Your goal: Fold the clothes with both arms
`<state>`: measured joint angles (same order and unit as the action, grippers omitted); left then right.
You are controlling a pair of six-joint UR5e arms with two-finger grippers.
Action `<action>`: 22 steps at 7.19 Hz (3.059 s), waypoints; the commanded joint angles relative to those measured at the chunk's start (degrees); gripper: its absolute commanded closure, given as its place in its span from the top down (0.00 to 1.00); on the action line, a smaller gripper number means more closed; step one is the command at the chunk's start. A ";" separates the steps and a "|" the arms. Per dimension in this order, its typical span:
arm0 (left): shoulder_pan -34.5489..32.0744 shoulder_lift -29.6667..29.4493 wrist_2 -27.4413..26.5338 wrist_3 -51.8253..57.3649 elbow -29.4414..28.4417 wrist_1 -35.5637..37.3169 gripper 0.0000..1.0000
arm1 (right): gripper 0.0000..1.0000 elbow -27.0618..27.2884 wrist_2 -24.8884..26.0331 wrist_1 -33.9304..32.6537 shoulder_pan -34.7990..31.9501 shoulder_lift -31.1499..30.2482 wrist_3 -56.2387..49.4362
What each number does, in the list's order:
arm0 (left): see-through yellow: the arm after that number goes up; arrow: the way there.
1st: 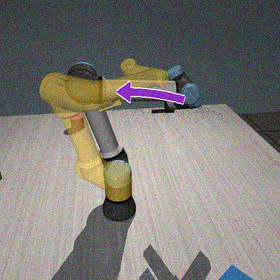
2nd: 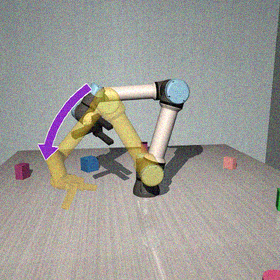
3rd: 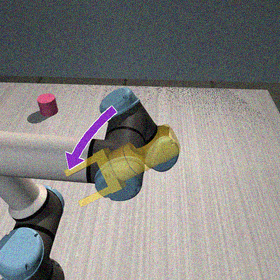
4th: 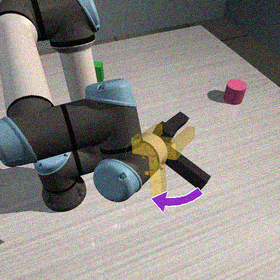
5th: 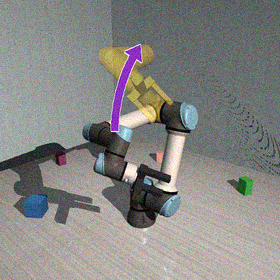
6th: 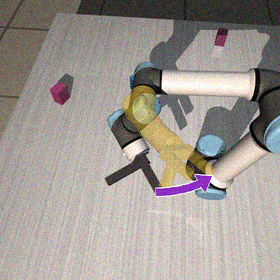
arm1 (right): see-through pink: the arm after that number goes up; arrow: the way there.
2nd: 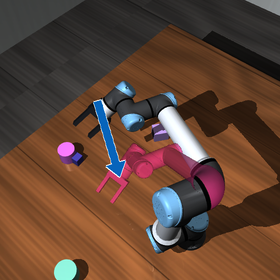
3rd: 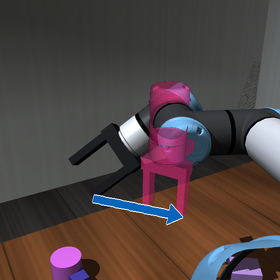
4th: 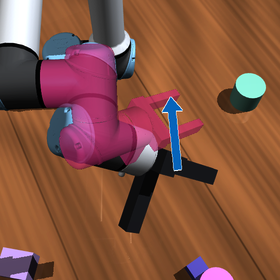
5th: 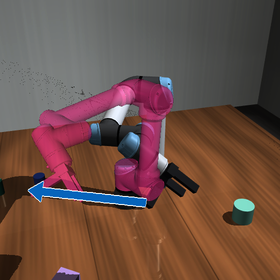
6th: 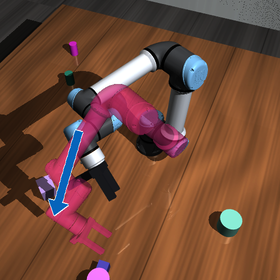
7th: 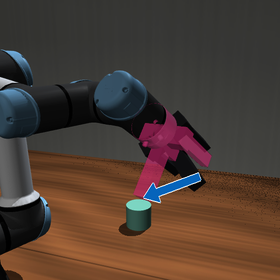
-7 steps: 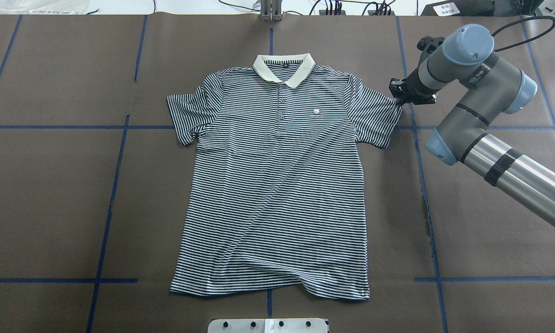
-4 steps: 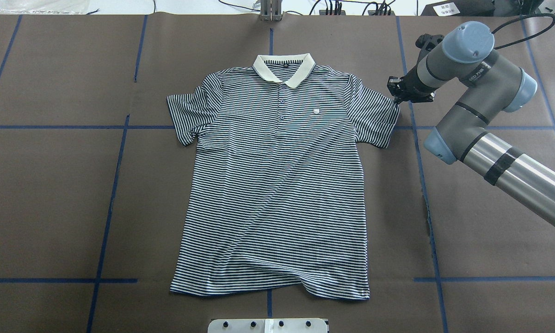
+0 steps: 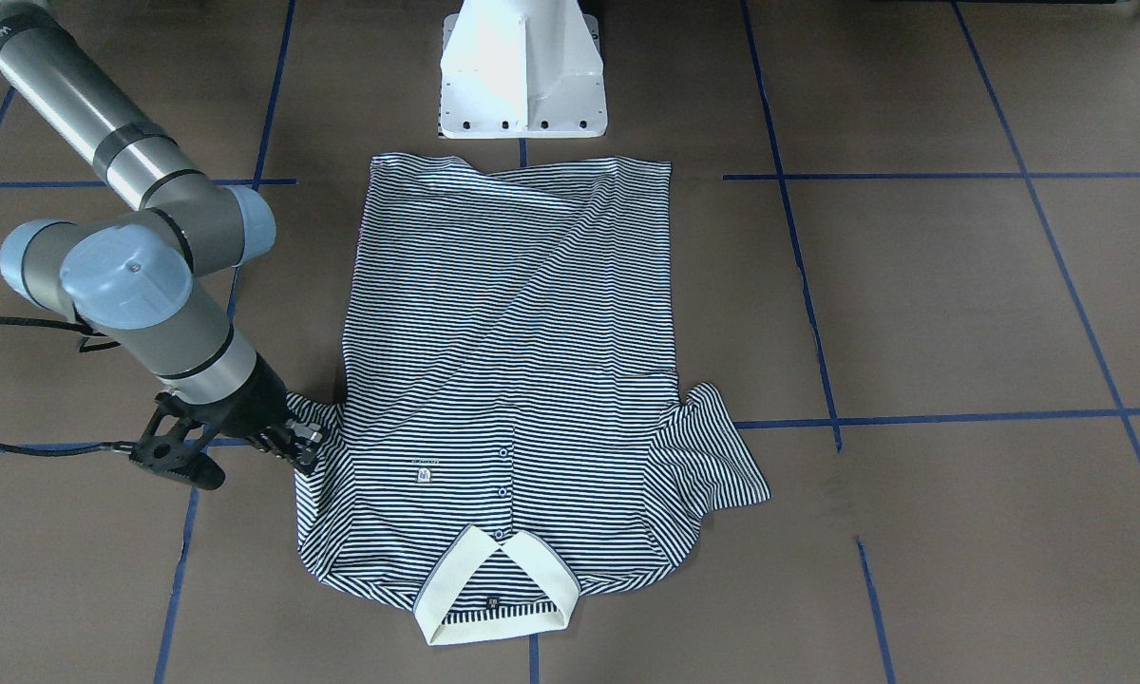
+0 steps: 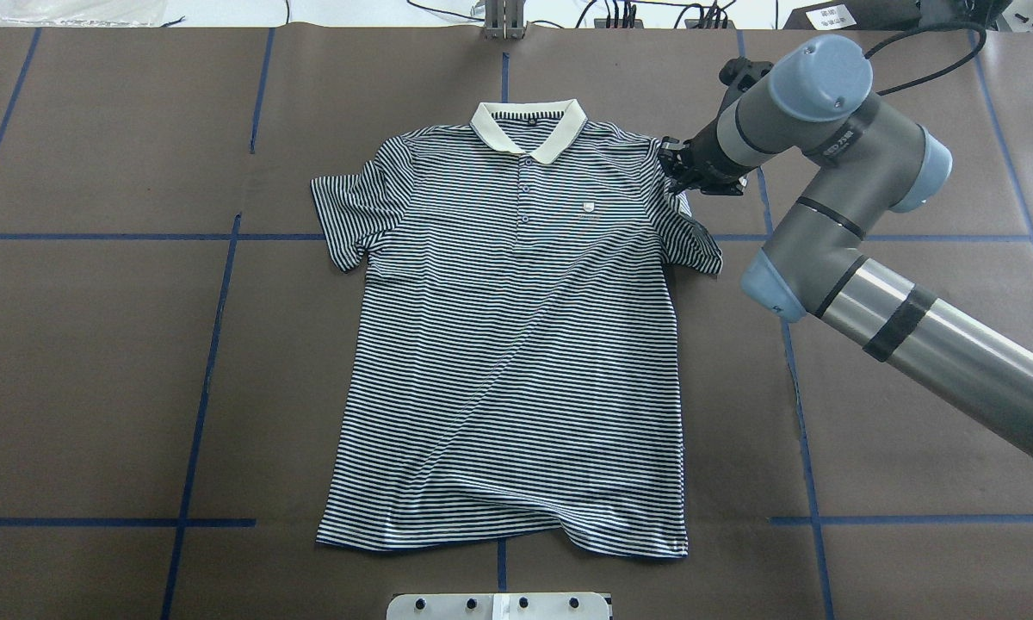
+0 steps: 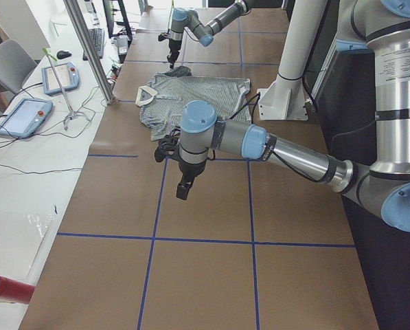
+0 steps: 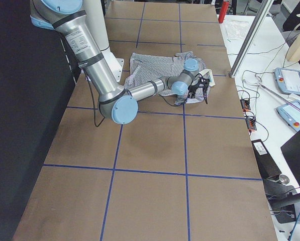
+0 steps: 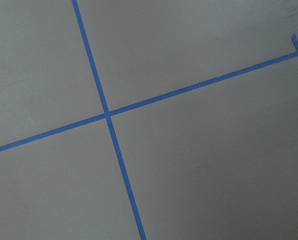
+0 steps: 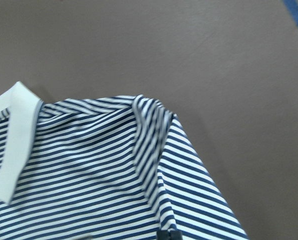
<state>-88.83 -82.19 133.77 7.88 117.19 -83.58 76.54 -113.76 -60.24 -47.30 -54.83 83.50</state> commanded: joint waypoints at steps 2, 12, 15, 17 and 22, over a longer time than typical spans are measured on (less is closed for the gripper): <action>0.06 0.01 0.00 0.03 -0.20 0.00 1.00 | 0.00 -8.22 7.23 -6.38 3.27 11.22 5.80; 18.88 -24.73 -0.95 -46.62 -24.63 -25.02 1.00 | 1.00 15.07 9.79 -16.02 2.56 1.69 6.24; 28.50 -37.03 -7.11 -57.78 -34.00 -25.31 0.94 | 1.00 27.49 5.23 -16.49 2.39 -8.59 6.15; 33.01 -44.79 -8.08 -63.58 -47.52 -35.62 0.87 | 1.00 28.84 3.82 -16.14 2.39 -10.99 5.89; 39.70 -52.28 -18.63 -66.15 -58.65 -39.37 0.64 | 1.00 28.49 3.99 -15.70 2.65 -11.44 5.71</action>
<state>-49.92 -134.15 116.12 -58.33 59.15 -122.90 105.15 -109.84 -75.97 -44.75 -66.25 89.19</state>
